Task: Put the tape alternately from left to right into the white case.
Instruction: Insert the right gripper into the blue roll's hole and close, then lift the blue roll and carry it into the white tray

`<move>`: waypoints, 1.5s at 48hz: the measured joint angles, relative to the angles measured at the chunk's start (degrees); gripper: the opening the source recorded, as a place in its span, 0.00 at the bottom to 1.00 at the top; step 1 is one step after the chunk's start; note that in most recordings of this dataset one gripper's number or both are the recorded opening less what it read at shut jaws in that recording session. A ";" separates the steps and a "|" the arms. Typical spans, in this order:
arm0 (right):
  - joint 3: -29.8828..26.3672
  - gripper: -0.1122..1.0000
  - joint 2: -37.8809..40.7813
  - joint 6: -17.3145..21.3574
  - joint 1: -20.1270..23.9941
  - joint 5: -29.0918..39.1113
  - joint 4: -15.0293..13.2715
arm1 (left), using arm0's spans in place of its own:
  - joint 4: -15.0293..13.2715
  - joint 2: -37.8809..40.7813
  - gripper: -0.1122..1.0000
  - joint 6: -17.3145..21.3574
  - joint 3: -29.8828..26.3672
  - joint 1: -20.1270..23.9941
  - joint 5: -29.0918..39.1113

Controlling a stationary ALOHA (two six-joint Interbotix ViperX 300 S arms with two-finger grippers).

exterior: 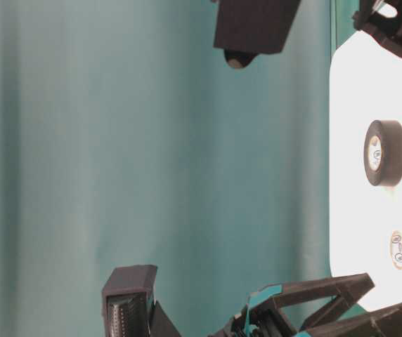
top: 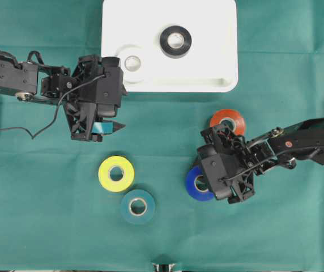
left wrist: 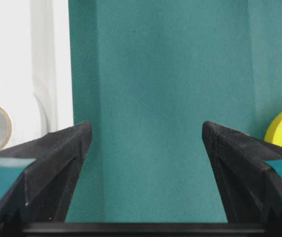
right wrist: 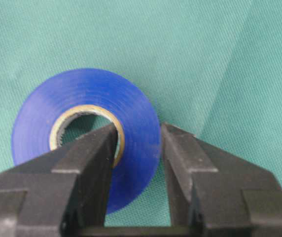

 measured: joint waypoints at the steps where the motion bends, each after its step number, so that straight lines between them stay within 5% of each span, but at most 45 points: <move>1: 0.09 0.11 -0.09 0.00 0.00 0.00 -0.09 | 0.00 0.00 0.94 0.00 0.09 0.00 0.00; 47: 0.62 0.11 -9.84 0.00 -0.53 6.15 0.00 | 0.00 0.00 0.94 0.00 0.00 -0.09 0.00; 72: 3.60 0.11 -14.24 0.00 -11.51 8.26 0.00 | 0.09 0.09 0.94 0.00 0.09 -0.26 -0.70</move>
